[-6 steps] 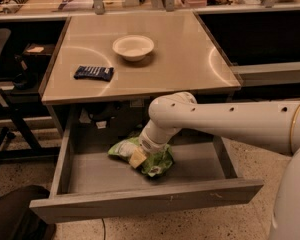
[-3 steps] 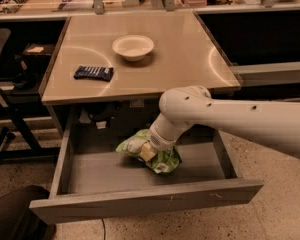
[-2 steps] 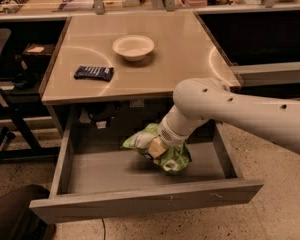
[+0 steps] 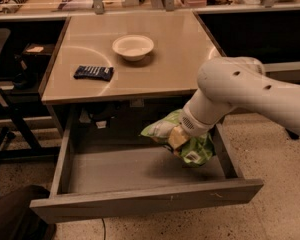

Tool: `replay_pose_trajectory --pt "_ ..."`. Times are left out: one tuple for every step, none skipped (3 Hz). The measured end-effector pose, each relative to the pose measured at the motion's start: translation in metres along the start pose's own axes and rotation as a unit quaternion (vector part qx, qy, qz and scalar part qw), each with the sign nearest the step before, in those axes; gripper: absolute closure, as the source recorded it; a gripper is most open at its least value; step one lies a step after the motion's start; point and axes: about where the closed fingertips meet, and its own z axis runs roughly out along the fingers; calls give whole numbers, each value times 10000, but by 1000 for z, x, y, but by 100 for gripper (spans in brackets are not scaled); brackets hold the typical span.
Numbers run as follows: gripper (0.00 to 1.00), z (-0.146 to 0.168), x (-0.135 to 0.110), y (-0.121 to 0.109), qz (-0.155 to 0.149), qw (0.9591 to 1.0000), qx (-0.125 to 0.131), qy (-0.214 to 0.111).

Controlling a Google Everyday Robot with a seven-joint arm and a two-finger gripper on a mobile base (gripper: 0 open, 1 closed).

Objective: Pick green rice chip bag from top drawer and place on counter

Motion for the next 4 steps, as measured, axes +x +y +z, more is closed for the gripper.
replay_pose_trajectory --pt "100 -39 -1 -20 150 9993 331 -16" --pt "100 -75 -8 -38 235 9974 673 -71" --pt "100 -104 -22 -54 246 9947 989 -142" --pt "100 -125 -41 -69 217 9921 1220 -183"
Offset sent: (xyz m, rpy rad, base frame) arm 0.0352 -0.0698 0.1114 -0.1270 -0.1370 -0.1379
